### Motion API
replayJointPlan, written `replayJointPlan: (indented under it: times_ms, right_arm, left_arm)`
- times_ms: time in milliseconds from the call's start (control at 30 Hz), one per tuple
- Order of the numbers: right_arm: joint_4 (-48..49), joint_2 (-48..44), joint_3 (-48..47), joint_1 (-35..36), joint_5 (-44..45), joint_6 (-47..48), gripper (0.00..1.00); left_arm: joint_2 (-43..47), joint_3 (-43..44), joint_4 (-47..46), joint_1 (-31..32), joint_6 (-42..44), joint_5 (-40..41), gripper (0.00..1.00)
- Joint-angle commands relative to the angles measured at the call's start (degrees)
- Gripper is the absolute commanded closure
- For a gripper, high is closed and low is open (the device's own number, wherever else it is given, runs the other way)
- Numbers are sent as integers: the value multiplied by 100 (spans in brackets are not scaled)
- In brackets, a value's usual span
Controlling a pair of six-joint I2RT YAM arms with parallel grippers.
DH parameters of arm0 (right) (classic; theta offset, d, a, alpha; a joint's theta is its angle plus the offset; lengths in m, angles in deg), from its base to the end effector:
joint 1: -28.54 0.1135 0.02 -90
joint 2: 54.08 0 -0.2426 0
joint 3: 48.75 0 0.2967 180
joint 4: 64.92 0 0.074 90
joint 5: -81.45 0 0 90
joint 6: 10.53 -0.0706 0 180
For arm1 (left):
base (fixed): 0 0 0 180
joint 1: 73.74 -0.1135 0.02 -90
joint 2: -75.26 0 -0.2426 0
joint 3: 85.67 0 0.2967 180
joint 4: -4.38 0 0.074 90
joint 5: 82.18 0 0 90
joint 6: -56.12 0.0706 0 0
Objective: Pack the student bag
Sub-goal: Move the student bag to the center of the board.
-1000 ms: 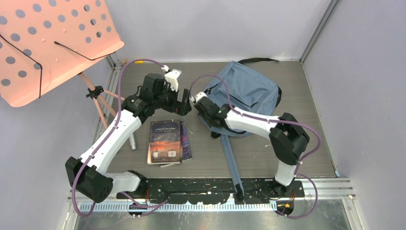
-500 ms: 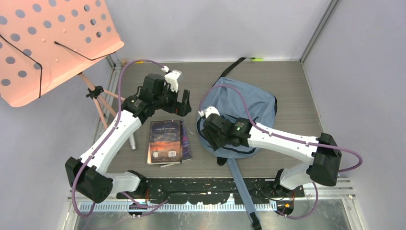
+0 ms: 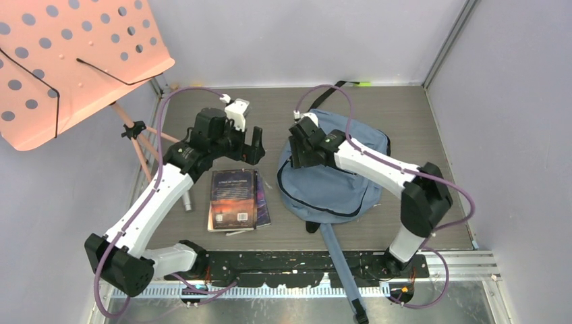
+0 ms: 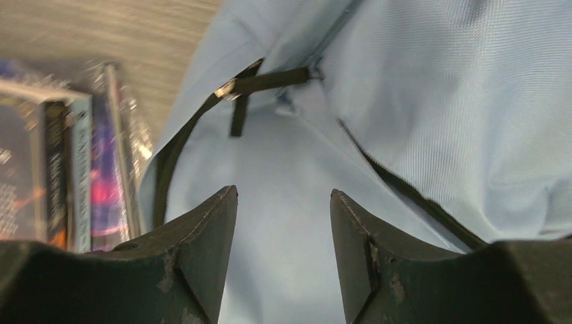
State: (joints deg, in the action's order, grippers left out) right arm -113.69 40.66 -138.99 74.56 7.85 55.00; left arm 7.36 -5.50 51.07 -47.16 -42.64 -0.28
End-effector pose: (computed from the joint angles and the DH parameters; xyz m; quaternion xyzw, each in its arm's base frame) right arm 0.3064 0.2888 0.2184 -0.1315 0.9312 0.0694 0.3328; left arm 0.2972 -0.1598 0.3200 0.1692 0.8667 -0.2007 0.4242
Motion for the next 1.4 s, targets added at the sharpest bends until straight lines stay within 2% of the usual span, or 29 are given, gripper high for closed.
replayJointPlan:
  times_ms: [0,200,367,500,767,1133,1367]
  right_arm:
    - [511,358,-252,-310,-413,-625,42]
    - [1415,557,27,-499,-844,-1458,48]
    - [2069,577,287,-498,-808,-2058,53]
    - [2385,717,520,-461,-554,-2641,58]
    - [2820,681,1144,-350,561,-3621,55]
    - [3587,774,1406,-348,1006,-3823,57]
    - [3497,970,1275,-348,1147,-3894,59]
  left_arm:
    - [278,-50,-395,-22,29,182,3]
    - [241,-74,-435,-22,-27,53,2]
    - [182,-39,-420,-22,-69,-43,2]
    - [221,-53,-427,-22,-65,-28,2]
    - [213,-55,-435,-22,-65,-35,2]
    - [220,-66,-453,-22,-90,-114,2]
    - [223,-65,-453,-22,-91,-132,2]
